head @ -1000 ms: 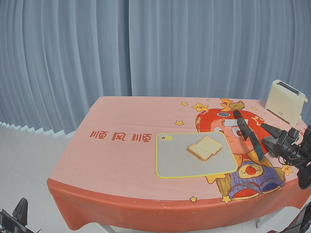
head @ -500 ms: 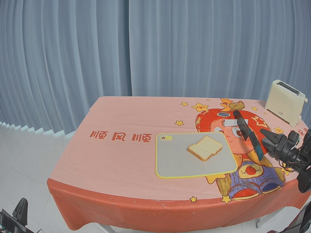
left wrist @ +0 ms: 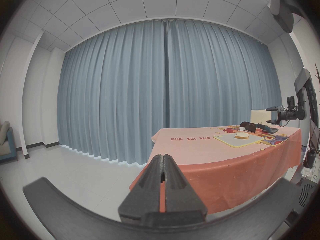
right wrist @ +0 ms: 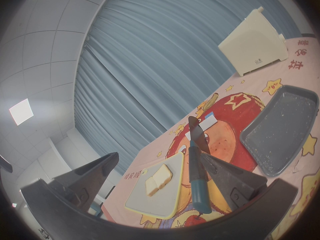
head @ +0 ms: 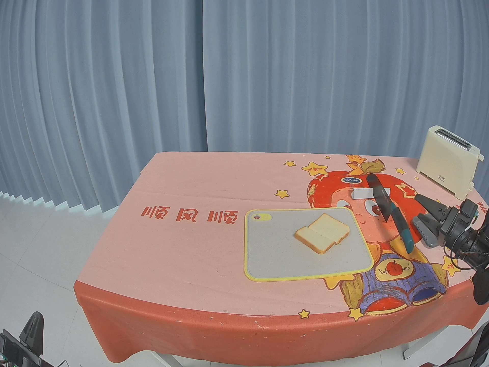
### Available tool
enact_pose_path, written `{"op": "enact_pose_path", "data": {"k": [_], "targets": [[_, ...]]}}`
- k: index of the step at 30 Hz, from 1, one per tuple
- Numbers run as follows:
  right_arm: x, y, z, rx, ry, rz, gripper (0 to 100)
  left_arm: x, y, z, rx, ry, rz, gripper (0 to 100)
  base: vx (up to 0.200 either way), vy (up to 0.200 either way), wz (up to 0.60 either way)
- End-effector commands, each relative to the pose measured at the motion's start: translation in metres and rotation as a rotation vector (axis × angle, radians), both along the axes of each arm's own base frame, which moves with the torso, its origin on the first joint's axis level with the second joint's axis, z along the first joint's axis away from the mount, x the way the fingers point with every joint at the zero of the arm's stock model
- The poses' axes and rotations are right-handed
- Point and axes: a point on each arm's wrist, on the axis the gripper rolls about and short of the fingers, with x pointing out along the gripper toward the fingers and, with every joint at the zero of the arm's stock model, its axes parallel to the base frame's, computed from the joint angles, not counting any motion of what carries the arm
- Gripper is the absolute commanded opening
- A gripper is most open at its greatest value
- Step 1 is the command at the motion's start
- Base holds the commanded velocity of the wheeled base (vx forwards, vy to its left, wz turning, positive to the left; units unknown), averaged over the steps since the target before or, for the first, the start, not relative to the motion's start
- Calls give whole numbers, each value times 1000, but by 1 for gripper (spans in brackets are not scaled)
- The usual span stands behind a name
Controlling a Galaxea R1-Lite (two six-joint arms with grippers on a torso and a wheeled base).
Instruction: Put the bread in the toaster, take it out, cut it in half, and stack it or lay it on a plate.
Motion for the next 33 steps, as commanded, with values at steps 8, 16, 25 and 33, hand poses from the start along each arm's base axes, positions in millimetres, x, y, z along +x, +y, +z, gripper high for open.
{"op": "enact_pose_path", "data": {"k": [8, 16, 25, 33], "targets": [[-15, 7, 17, -89, -118, 21, 100, 1, 0, -5, 0, 15, 0, 0, 0, 0, 0], [-21, 13, 11, -216, -154, 57, 100, 1, 0, -5, 0, 15, 0, 0, 0, 0, 0], [-29, 21, 15, -251, -195, 94, 100, 1, 0, -5, 0, 15, 0, 0, 0, 0, 0], [-44, 37, 30, -252, -288, 165, 100, 1, 0, -5, 0, 15, 0, 0, 0, 0, 0]]}}
